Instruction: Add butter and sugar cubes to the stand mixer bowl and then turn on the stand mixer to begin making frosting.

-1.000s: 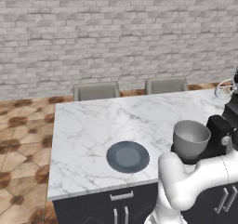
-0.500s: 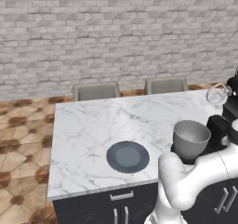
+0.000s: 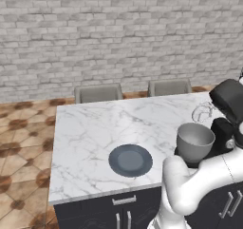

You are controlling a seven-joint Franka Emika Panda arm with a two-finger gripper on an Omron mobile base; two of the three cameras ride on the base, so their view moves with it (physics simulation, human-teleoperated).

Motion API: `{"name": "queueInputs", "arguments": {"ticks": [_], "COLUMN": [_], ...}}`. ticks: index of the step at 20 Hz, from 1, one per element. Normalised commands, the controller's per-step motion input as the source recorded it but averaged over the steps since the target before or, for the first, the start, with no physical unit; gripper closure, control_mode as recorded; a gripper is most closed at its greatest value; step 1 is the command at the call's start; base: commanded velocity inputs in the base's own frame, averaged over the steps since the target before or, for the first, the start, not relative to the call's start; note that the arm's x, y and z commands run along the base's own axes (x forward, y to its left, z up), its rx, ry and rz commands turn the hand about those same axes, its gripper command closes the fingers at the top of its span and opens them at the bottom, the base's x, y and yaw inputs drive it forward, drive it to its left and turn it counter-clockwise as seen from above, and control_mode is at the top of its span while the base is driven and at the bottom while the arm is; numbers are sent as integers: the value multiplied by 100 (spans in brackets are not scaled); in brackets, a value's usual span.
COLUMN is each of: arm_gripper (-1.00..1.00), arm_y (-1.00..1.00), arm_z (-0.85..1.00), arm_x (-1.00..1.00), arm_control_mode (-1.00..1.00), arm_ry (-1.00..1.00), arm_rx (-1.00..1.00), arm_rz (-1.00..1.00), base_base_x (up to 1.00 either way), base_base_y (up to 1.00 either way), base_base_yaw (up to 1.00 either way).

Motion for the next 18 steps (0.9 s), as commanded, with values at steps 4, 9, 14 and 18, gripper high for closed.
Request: {"name": "queueInputs", "arguments": {"ticks": [4, 9, 14, 18], "arm_gripper": [-100, -100, -100, -100], "arm_y": [100, 60, 0, 0], "arm_z": [-31, -54, -18, 5], "arm_x": [-42, -13, -24, -94], "arm_control_mode": [-100, -100, -100, -100], "arm_ry": [6, 15, -3, -31], "arm_rx": [-33, -25, -17, -24], "arm_rz": [0, 1, 0, 0], "base_base_x": [0, 0, 0, 0], "base_base_y": [0, 0, 0, 0], "base_base_yaw": [0, 0, 0, 0]}}
